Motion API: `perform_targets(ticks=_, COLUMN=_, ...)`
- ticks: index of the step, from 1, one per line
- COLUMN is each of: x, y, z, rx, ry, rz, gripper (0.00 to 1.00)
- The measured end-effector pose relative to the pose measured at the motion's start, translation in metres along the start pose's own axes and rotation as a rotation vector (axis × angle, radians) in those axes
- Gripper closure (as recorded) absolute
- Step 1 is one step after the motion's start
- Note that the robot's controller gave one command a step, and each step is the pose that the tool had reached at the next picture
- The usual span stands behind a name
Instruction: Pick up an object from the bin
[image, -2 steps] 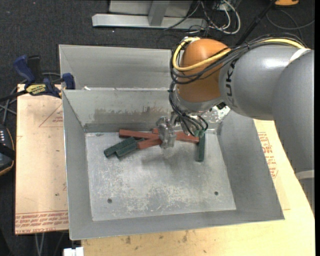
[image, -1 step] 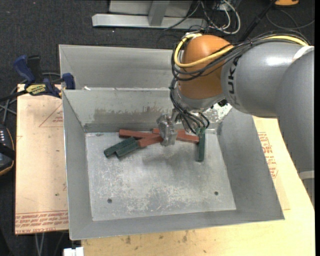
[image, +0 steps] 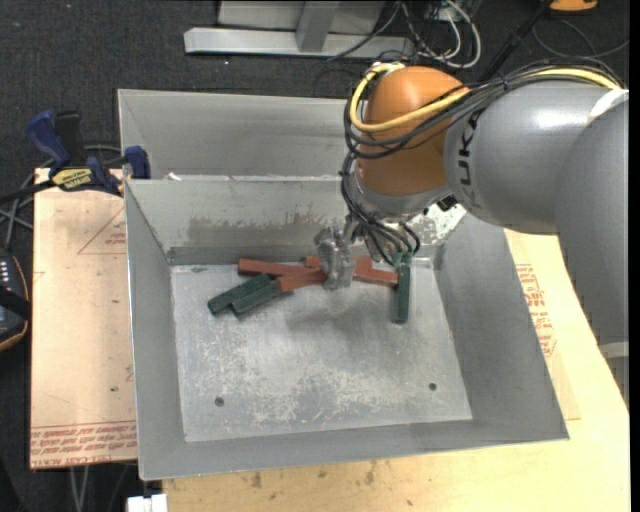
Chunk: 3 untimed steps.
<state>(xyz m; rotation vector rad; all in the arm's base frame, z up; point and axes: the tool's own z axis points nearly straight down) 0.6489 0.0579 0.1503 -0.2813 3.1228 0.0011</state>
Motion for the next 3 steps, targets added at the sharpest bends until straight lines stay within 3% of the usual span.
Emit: perform_targets(ticks=3, x=0.001, y=0.000, z=-0.026, rx=-0.001, ry=0.005, rz=0.000, gripper=1.00)
